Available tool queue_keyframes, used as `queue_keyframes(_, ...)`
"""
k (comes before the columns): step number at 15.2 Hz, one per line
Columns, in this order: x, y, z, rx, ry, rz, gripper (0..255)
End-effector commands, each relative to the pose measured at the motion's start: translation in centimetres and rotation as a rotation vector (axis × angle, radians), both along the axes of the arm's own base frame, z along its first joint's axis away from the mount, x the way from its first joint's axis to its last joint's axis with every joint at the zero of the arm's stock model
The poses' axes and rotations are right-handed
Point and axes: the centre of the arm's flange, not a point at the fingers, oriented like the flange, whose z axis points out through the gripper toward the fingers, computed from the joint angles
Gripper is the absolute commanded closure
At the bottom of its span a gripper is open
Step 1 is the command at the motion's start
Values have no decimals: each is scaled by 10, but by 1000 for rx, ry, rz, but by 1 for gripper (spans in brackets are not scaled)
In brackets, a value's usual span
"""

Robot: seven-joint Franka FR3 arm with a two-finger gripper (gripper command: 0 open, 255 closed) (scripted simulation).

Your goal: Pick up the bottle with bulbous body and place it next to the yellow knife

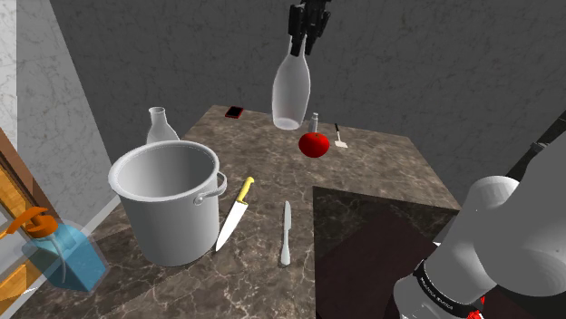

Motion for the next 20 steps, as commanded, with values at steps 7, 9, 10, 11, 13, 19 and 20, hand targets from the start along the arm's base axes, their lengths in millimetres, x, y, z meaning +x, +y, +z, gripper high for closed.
queue_keyframes(7, 0, -1, -42, 0, -1, 0, 255)
queue_keyframes(9, 0, -1, -52, 0, -1, 0, 255)
queue_keyframes(10, 0, -1, -58, 0, -1, 0, 255)
queue_keyframes(11, 0, -1, -63, 0, -1, 0, 255)
queue_keyframes(13, 0, -1, -73, 0, -1, 0, 255)
queue_keyframes(19, 0, -1, -105, 0, -1, 0, 255)
queue_keyframes(20, 0, -1, -110, 0, -1, 0, 255)
